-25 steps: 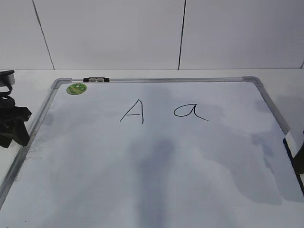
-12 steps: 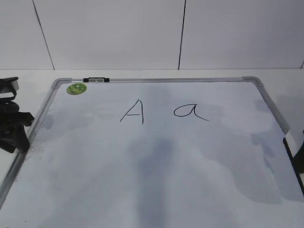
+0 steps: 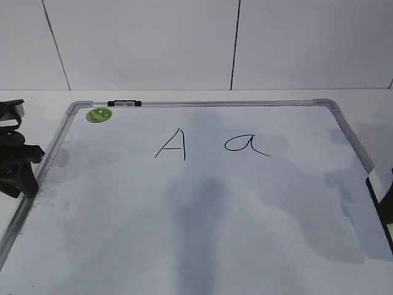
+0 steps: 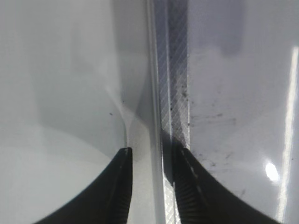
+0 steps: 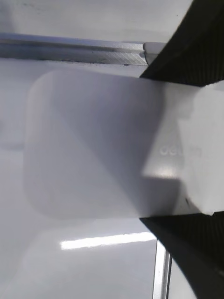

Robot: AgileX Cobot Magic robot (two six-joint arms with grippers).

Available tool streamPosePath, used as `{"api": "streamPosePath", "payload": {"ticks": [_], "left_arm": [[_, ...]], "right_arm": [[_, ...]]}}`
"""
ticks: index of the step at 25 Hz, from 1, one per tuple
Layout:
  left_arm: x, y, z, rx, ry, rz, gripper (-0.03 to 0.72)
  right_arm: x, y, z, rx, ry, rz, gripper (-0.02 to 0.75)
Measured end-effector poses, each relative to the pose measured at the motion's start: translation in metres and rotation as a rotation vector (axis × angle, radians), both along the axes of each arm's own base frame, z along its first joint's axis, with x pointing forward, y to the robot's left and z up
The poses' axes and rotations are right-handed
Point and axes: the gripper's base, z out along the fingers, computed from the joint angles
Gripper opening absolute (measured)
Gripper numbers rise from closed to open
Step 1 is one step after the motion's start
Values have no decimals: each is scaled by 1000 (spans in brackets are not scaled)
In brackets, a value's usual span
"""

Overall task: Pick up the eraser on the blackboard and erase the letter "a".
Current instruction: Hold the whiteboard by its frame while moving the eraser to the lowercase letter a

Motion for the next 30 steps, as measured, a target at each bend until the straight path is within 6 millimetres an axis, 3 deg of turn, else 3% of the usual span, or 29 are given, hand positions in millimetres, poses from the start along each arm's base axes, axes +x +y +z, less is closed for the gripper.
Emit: {"api": "streamPosePath", "payload": {"ticks": [9,21,30], "left_arm": [[1,0,1,-3,-2,3,157],[0,-1,1,-5,1,1,146],[0,-2,1,-14,11,3,72]], "right_arm": [[0,0,0,0,0,0,560],[0,0,0,0,0,0,560],[0,0,0,0,0,0,560]]}}
